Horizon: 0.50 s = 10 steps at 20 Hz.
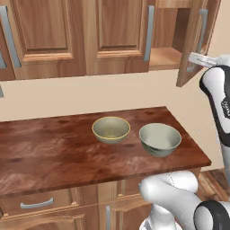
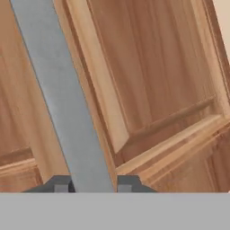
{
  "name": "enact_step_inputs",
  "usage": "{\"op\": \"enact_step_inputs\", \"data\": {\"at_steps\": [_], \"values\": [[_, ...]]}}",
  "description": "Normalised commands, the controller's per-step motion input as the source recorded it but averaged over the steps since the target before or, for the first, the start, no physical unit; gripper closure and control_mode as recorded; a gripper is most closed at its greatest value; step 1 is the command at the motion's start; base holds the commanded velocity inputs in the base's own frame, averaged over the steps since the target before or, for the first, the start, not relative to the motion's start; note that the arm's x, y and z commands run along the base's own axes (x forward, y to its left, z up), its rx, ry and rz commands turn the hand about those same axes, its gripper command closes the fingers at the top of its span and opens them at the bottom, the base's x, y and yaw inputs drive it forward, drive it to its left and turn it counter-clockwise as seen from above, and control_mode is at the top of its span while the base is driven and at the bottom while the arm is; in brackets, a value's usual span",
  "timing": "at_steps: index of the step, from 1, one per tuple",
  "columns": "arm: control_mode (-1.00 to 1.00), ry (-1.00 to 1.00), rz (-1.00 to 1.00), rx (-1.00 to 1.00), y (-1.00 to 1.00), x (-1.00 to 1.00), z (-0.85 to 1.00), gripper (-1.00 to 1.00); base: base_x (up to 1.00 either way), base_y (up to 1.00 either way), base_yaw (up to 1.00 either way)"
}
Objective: Open the cabinet. Pick the bowls from the counter and place them in the cabinet. Then close the cabinet.
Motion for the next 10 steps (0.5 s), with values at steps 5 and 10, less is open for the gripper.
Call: {"op": "enact_step_inputs", "data": {"at_steps": [5, 10], "values": [[-1.0, -0.47, 0.0, 0.3, -1.0, -1.0, 0.13, 1.0, 0.0, 0.0, 0.0], [-1.0, -0.33, 0.0, 0.36, -0.98, -1.0, 0.16, 1.0, 0.0, 0.0, 0.0]]}}
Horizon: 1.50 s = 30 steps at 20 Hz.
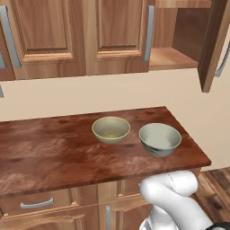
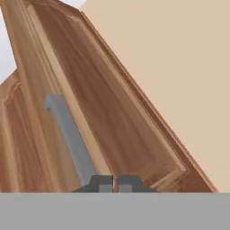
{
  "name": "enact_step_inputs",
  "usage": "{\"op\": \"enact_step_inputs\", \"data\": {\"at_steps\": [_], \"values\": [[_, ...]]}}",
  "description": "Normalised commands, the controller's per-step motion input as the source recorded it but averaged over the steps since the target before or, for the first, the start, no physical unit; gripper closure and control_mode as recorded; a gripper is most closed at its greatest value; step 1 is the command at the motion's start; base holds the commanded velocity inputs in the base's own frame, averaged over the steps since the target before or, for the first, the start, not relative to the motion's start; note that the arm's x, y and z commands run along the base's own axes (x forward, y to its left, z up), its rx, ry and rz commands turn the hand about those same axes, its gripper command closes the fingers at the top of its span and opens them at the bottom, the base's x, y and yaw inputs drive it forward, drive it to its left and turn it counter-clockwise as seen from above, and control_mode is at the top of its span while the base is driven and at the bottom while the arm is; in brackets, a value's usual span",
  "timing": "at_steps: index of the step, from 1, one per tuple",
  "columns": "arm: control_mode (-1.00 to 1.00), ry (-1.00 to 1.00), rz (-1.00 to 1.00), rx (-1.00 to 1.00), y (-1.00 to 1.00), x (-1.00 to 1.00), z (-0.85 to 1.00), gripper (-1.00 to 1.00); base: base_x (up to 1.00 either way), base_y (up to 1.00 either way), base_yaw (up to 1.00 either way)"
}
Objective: Open the cabinet. Pick the bowls from the counter and place them in the cabinet. Then close the cabinet.
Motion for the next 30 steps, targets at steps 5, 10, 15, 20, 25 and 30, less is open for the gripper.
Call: {"op": "enact_step_inputs", "data": {"at_steps": [5, 10, 15, 20, 25, 30], "values": [[-1.0, -0.2, 0.0, 0.11, -0.09, -0.97, -0.02, 1.0, 0.0, 0.0, 0.0], [-1.0, 0.02, 0.0, 0.17, 1.0, -0.22, -0.45, -1.0, 0.0, 0.0, 0.0], [-1.0, -0.11, -0.01, 0.25, 1.0, -0.15, 0.07, -1.0, 0.0, 0.0, 0.0], [-1.0, -0.22, -0.05, 0.29, 0.91, -0.33, 0.27, -1.0, 0.0, 0.0, 0.0], [-1.0, -0.16, -0.02, 0.24, 0.96, -0.09, 0.02, -1.0, 0.0, 0.0, 0.0], [-1.0, -0.11, 0.0, 0.18, 0.7, 0.0, 0.01, -1.0, 0.0, 0.0, 0.0]]}}
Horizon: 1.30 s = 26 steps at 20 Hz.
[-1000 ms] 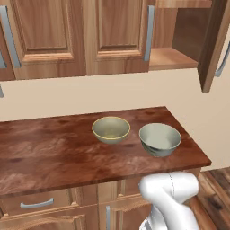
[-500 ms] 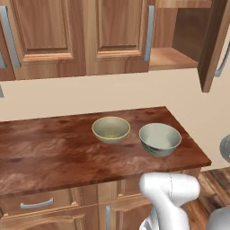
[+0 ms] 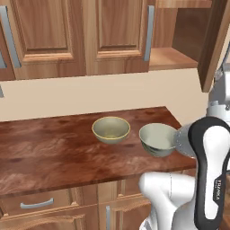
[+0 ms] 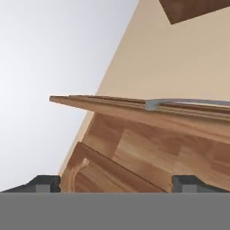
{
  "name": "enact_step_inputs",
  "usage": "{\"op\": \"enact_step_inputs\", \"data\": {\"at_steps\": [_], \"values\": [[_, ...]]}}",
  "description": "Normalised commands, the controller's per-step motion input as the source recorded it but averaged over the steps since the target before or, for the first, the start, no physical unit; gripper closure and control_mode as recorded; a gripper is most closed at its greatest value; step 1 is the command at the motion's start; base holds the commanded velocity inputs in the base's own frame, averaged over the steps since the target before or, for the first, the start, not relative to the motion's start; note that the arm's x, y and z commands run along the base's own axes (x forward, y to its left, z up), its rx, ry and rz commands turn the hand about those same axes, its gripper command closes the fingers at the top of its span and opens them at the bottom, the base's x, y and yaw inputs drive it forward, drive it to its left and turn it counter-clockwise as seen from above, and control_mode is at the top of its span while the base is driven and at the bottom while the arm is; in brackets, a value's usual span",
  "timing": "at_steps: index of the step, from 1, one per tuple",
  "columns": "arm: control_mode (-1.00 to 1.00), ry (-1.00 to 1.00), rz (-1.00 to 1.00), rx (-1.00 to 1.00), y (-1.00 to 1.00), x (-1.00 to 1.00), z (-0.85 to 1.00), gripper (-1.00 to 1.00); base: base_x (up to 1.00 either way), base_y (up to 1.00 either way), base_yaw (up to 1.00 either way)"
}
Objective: Open the cabinet. Pick the bowls from the counter and place them in the cabinet. Then close the cabinet.
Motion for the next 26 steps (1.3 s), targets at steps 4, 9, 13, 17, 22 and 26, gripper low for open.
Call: {"op": "enact_step_inputs", "data": {"at_steps": [4, 9, 13, 17, 22, 26], "values": [[-1.0, -0.01, 0.0, 0.11, 0.28, 0.11, 0.0, -1.0, 0.0, 0.0, 0.0], [-1.0, 0.0, 0.0, 0.24, -0.09, 0.43, -0.14, -1.0, 0.0, 0.0, 0.0], [-1.0, 0.0, -0.02, 0.36, -0.14, 0.59, -0.28, -1.0, 0.0, 0.0, 0.0], [-1.0, 0.0, -0.02, 0.27, -0.03, 0.68, -0.26, -1.0, 0.0, 0.0, 0.0], [-1.0, 0.03, -0.01, 0.1, -0.01, 0.75, -0.05, -1.0, 0.0, 0.0, 0.0], [-1.0, 0.16, 0.0, 0.04, -0.14, 0.62, 0.0, -1.0, 0.0, 0.0, 0.0]]}}
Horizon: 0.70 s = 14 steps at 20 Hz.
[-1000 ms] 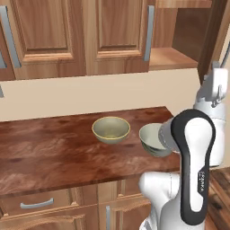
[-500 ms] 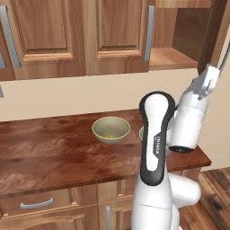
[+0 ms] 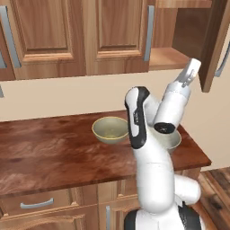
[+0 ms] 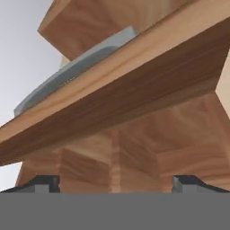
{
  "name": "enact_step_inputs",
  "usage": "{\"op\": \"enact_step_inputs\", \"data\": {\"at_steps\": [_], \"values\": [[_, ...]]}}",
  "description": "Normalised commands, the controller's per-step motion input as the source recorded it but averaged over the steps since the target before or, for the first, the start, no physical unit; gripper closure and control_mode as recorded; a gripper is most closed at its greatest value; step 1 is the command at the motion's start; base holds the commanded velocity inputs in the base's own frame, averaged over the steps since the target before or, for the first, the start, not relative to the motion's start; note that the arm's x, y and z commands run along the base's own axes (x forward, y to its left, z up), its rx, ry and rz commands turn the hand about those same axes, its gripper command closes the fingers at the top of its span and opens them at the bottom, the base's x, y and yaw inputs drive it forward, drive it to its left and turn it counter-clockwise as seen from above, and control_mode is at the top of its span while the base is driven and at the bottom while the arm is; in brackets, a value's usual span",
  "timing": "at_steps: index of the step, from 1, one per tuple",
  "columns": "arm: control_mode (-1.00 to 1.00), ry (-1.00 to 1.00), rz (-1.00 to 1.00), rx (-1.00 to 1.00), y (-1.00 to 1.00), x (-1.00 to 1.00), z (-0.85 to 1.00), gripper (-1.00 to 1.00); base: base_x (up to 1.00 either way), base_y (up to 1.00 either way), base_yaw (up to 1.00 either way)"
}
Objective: Open the cabinet. Pick the bowls from the counter and place them in the cabinet. Then close the cabinet.
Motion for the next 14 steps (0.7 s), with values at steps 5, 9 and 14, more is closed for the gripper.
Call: {"op": "enact_step_inputs", "data": {"at_steps": [5, 9, 14], "values": [[-1.0, 0.13, 0.0, 0.07, -0.23, 0.51, -0.02, -1.0, 0.0, 0.0, 0.0], [-1.0, 0.08, 0.0, 0.05, -0.24, 0.54, -0.04, -1.0, 0.0, 0.0, 0.0], [-1.0, 0.05, 0.0, 0.03, -0.23, 0.55, -0.01, -1.0, 0.0, 0.0, 0.0]]}}
